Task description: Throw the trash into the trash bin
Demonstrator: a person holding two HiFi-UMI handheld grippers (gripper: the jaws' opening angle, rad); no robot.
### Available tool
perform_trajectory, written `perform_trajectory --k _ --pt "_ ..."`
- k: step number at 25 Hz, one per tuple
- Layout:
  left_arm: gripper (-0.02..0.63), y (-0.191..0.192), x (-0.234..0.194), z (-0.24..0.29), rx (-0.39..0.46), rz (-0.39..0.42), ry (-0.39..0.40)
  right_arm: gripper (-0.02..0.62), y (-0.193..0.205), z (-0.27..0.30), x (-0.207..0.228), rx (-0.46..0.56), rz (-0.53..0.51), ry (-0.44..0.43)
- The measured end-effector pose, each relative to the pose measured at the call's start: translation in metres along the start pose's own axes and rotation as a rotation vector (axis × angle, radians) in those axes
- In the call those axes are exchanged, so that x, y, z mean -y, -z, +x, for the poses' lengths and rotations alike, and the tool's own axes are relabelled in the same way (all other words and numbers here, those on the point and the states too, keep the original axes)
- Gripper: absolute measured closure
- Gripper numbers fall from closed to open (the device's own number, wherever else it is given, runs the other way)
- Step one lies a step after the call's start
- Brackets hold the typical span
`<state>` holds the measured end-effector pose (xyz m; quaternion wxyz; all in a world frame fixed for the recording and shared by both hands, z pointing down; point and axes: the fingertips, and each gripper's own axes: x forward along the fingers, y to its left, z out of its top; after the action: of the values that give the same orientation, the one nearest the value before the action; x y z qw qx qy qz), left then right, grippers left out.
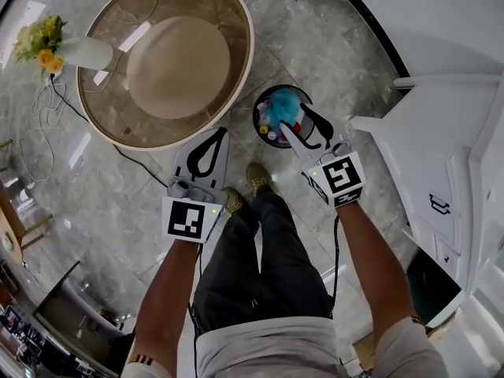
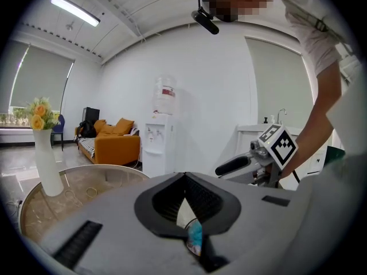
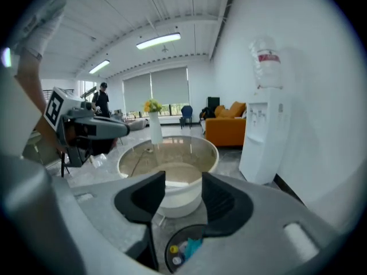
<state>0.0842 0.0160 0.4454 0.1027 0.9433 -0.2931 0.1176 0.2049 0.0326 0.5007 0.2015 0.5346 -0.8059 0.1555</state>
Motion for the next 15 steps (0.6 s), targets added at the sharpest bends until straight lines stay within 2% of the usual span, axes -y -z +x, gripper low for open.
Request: perform_trajectory --k 4,7,11,15 --pt "0.606 -0.048 -0.005 -0.015 0.058 0.012 -0.012 0.523 -0.077 -0.015 -0.022 0.14 -0.033 -0.032" --pt "0.606 -0.087 -0.005 -0.03 0.1 0.028 -0.007 0.582 -0.133 -0.03 -0.042 0.23 -0.046 -0.062" --pt "0.606 -0.135 0.003 -0.049 0.155 0.061 0.014 0.594 -0.195 -0.052 -0.069 0.32 -0.049 -0.119" --pt "0.606 -0.173 0.007 -0.075 0.195 0.074 0.014 0.594 -0.234 -0.075 -0.091 0.386 -0.065 -0.155"
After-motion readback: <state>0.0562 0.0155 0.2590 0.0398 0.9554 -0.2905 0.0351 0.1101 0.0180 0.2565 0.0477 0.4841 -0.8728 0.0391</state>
